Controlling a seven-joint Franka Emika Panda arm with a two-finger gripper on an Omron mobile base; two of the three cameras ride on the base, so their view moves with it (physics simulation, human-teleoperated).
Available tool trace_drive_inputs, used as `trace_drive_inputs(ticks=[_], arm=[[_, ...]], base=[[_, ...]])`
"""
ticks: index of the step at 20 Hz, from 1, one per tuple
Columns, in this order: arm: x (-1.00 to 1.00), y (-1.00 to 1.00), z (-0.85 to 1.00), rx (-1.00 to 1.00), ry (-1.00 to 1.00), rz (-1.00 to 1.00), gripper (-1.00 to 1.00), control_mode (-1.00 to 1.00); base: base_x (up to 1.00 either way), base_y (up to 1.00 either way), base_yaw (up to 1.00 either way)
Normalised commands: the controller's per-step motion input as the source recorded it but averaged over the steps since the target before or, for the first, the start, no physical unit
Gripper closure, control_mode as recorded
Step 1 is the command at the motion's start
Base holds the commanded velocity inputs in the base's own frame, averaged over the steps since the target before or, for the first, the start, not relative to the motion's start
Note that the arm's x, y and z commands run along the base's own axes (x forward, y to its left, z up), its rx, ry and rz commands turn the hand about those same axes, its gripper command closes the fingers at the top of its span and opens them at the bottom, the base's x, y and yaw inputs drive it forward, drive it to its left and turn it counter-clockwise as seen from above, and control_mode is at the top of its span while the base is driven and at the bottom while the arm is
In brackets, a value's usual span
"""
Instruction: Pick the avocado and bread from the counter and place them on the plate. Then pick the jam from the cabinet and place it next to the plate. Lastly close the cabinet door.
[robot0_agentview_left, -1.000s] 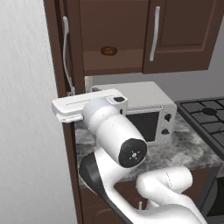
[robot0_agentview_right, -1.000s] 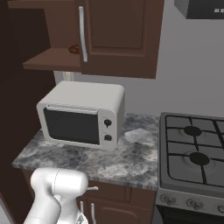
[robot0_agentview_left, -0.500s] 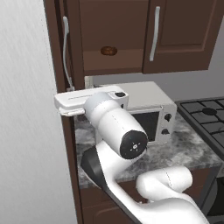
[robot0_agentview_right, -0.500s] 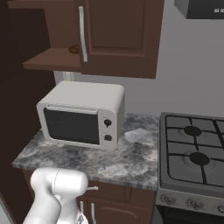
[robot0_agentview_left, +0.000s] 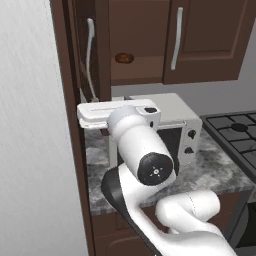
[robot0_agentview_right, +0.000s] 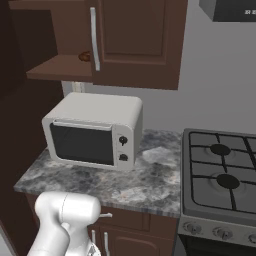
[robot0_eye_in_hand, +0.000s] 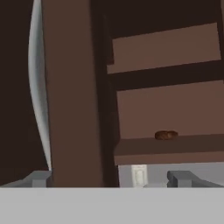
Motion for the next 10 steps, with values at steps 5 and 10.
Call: trace_drive_inputs(ticks=[5,10], arm=[[0.0,-0.35,0.0,0.0,0.02,-0.19,-1.0,-1.0],[0.15,-0.32,0.03,0.0,0.08,-0.14,-1.0,-1.0]], base=[[0.0,0.0,0.0],[0.0,0.0,0.0]])
